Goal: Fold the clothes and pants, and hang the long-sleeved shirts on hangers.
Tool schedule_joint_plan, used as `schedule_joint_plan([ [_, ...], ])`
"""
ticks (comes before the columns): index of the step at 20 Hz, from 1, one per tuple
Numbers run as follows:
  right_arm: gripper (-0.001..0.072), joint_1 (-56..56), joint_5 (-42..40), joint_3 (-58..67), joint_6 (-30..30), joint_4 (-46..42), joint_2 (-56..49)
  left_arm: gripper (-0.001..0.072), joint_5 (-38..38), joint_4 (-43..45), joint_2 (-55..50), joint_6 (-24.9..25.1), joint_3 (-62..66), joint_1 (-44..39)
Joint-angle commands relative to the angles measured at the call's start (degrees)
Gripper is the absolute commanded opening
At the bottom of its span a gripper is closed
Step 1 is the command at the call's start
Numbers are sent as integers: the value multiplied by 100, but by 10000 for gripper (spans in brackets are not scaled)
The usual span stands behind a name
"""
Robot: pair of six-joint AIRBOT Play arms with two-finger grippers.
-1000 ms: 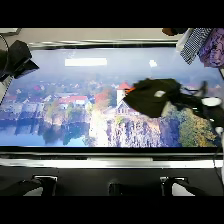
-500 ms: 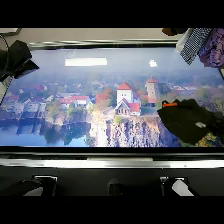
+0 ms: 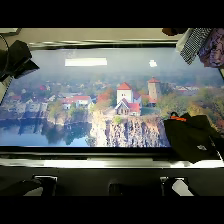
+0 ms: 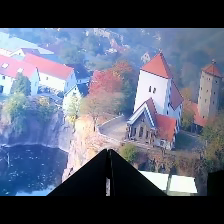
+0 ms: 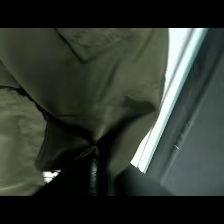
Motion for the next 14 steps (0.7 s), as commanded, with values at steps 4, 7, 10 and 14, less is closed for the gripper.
schedule_joint_plan([
  [4,655,-7,404,39,-658,-127,520,15,2,2,-2,4,-4,4],
  [7,641,-4,-396,575,-761,-105,1388,15,2,4,-20,35,-4,4],
  [10,452,57,-1908,957,-1668,2096,1799,15,2,2,-153,730,-116,-85],
  [14,165,1762,-2028,990,-3316,3556,1427,13,188,2,-332,2092,-918,-398],
])
